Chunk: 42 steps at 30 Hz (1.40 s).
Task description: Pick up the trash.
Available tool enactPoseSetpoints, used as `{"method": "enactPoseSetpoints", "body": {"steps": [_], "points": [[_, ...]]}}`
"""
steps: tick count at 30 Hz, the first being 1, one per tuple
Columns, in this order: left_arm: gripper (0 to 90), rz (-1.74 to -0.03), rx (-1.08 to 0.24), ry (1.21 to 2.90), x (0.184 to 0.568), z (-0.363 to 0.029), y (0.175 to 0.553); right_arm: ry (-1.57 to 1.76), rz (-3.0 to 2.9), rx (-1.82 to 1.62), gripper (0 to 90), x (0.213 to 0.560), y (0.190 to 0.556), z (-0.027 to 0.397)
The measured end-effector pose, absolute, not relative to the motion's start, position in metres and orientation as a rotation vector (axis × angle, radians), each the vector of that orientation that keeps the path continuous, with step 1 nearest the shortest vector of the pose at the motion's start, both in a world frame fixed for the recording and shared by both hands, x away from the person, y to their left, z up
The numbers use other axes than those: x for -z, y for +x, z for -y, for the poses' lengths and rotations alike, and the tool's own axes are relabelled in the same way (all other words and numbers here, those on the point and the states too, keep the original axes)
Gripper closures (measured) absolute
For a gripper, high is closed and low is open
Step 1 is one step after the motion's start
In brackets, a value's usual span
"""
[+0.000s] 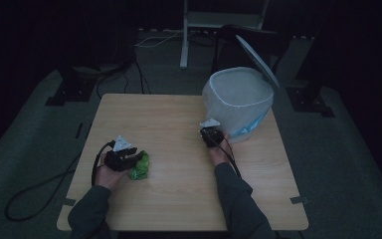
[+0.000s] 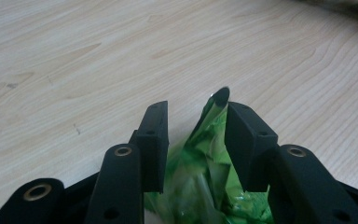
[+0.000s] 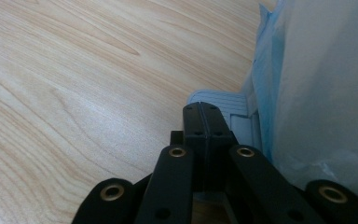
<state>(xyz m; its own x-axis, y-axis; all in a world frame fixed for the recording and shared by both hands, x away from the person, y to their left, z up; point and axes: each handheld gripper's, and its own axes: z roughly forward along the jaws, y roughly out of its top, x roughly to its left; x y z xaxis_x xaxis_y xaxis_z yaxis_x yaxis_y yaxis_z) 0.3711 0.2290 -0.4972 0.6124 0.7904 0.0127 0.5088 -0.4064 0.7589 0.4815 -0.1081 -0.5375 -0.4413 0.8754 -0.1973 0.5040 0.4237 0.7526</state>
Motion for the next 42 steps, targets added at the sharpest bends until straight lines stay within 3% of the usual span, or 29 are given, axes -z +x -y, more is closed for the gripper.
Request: {"method": "enactPoseSetpoints", "body": {"steps": [6, 14, 42], "points": [[62.3, -1.031, -0.444, 2.121, 0.498, -0.226, 0.382, 1.16, -2.098, -0.83, 90.0, 0.538, 0.482, 0.108], [74.3, -1.104, -0.395, 2.116, 0.496, -0.232, 0.387, 1.16, -2.095, -0.832, 90.0, 0.538, 0.482, 0.108], [87.8, -1.206, -0.484, 2.076, 0.49, -0.247, 0.413, 1.153, -2.094, -0.833, 90.0, 0.538, 0.482, 0.109]]}}
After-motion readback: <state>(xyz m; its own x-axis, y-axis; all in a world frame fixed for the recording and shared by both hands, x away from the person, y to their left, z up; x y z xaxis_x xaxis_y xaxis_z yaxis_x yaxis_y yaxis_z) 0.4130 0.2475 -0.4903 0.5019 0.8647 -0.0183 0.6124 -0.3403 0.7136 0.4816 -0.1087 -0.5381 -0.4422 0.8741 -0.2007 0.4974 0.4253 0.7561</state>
